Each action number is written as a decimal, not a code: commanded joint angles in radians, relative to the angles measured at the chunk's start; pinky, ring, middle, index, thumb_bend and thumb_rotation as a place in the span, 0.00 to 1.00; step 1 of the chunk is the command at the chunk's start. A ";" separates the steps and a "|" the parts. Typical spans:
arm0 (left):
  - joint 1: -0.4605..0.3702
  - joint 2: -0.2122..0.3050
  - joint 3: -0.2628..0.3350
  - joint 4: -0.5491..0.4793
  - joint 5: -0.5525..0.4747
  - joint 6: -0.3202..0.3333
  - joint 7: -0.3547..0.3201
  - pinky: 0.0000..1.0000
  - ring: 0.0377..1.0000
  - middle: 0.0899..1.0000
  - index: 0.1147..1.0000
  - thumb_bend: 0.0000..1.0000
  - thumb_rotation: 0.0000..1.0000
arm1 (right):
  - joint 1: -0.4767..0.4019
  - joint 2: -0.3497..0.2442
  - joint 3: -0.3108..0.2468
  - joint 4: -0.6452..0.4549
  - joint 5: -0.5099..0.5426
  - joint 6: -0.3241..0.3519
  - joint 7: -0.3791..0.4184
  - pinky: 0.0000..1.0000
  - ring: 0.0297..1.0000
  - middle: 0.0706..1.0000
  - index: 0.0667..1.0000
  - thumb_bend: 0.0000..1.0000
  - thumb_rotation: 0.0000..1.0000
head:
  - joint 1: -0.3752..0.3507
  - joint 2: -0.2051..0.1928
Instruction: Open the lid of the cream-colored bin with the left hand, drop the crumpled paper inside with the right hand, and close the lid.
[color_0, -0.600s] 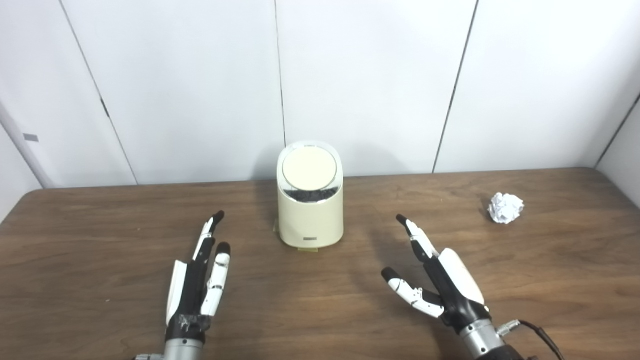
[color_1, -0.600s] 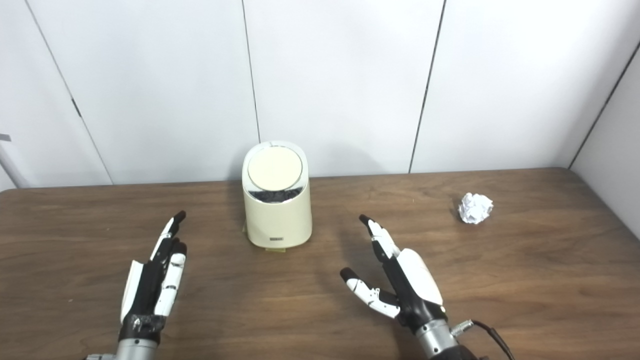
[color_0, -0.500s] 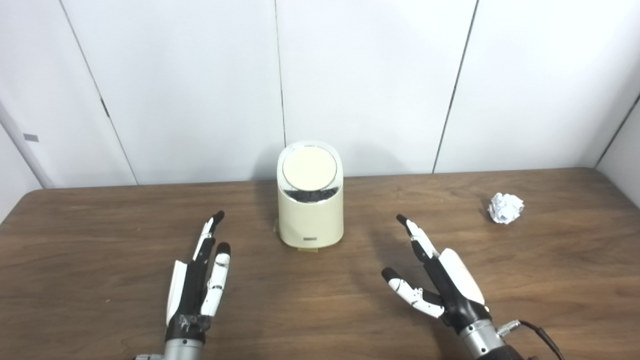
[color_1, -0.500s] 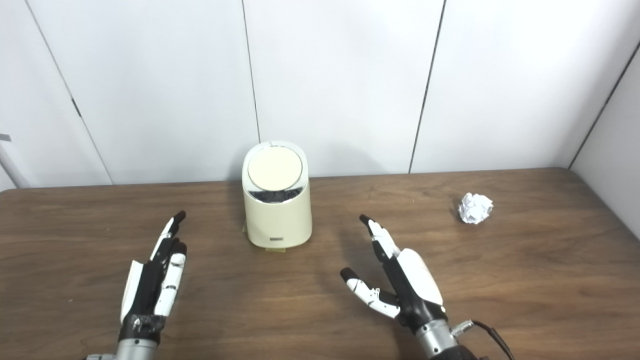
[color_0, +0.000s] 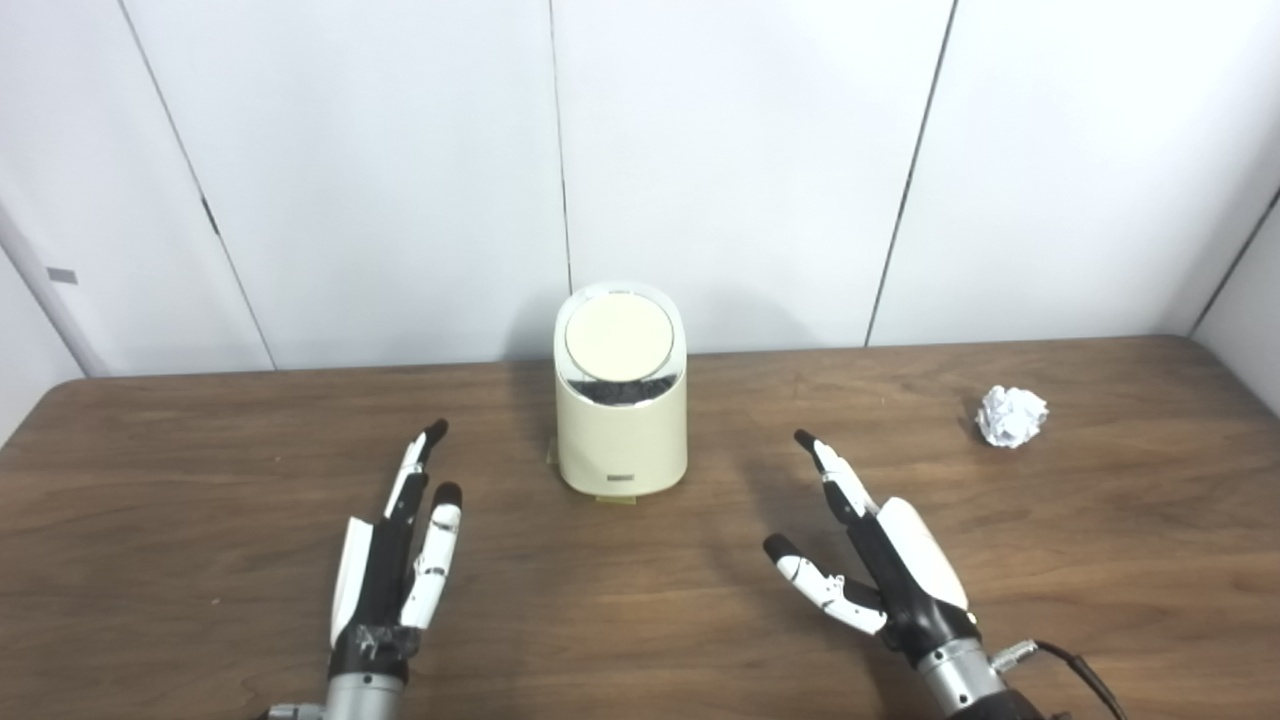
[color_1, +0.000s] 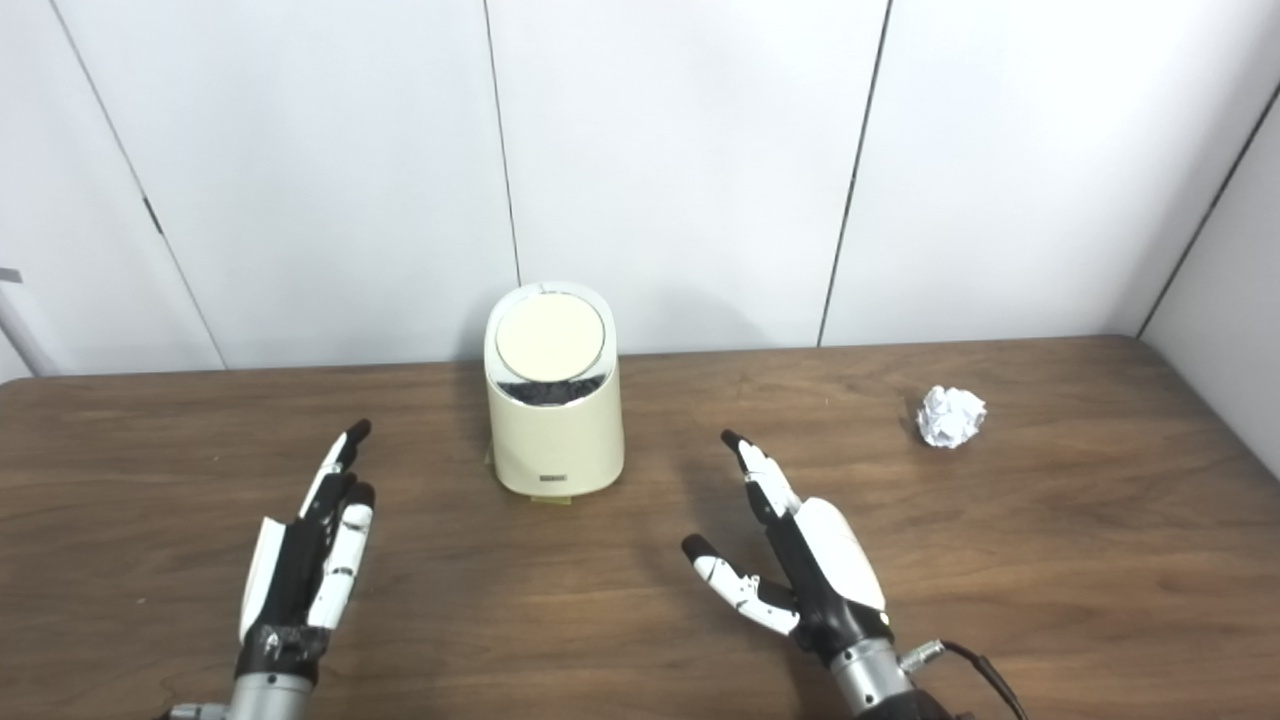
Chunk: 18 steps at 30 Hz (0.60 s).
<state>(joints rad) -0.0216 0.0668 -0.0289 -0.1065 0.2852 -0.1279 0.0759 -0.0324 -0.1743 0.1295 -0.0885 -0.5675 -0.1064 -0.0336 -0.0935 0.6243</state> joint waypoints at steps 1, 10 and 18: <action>-0.057 0.007 0.012 -0.027 -0.013 0.030 -0.006 1.00 1.00 1.00 1.00 0.44 0.94 | -0.042 0.001 0.000 -0.013 -0.004 -0.009 -0.017 0.94 1.00 1.00 1.00 0.15 0.70 | -0.002 -0.001; -0.203 0.009 0.052 -0.060 -0.110 0.195 -0.050 1.00 1.00 1.00 1.00 0.70 0.83 | -0.049 0.007 0.005 0.010 -0.006 -0.005 -0.021 0.95 1.00 1.00 1.00 0.14 0.61 | -0.002 -0.011; -0.376 0.023 0.053 -0.080 -0.147 0.482 -0.104 1.00 1.00 1.00 1.00 0.87 0.62 | -0.058 0.015 0.009 0.032 -0.011 -0.017 -0.036 0.94 1.00 1.00 1.00 0.14 0.49 | -0.004 -0.014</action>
<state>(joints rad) -0.3418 0.0851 0.0182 -0.1511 0.1594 0.3065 -0.0101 -0.0547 -0.1633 0.1413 -0.0496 -0.5764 -0.1054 -0.0421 -0.0997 0.6105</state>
